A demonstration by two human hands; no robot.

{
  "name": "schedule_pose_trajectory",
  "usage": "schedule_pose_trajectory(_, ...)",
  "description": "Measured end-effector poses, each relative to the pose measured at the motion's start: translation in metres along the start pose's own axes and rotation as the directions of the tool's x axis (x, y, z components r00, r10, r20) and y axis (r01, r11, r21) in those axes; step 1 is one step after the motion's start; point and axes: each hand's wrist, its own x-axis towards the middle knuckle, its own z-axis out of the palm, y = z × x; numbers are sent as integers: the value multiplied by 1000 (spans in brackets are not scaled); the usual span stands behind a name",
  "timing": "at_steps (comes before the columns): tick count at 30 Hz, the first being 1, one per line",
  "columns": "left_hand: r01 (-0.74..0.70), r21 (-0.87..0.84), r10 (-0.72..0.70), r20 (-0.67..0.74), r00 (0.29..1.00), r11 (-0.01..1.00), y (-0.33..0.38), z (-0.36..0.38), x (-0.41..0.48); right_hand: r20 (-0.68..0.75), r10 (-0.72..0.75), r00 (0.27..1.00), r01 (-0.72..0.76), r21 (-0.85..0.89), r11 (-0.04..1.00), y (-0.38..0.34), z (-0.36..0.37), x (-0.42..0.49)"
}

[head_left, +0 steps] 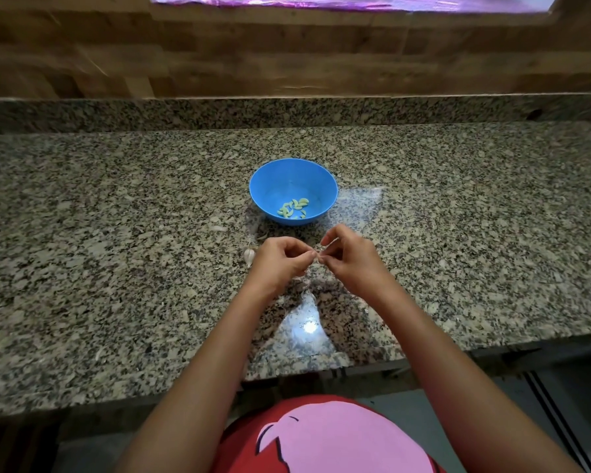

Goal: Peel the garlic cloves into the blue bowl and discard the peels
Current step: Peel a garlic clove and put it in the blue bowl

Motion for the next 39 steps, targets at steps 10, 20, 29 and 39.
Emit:
schedule_pose_trajectory(10,111,-39,-106,106,989,993,3,-3,4,146,-61,987,79,-124,989,1,-13,3)
schedule_pose_trajectory(20,167,-187,-167,18,986,968,-5,7,4,84,87,993,-106,249,963,10,6,-3)
schedule_pose_trajectory(29,137,-131,-137,8,991,982,-8,11,3,173,256,951,-304,665,682,8,7,-2)
schedule_pose_trajectory(39,-6,211,17,-51,999,977,-4,13,-2,46,193,980,-198,260,945,9,3,3)
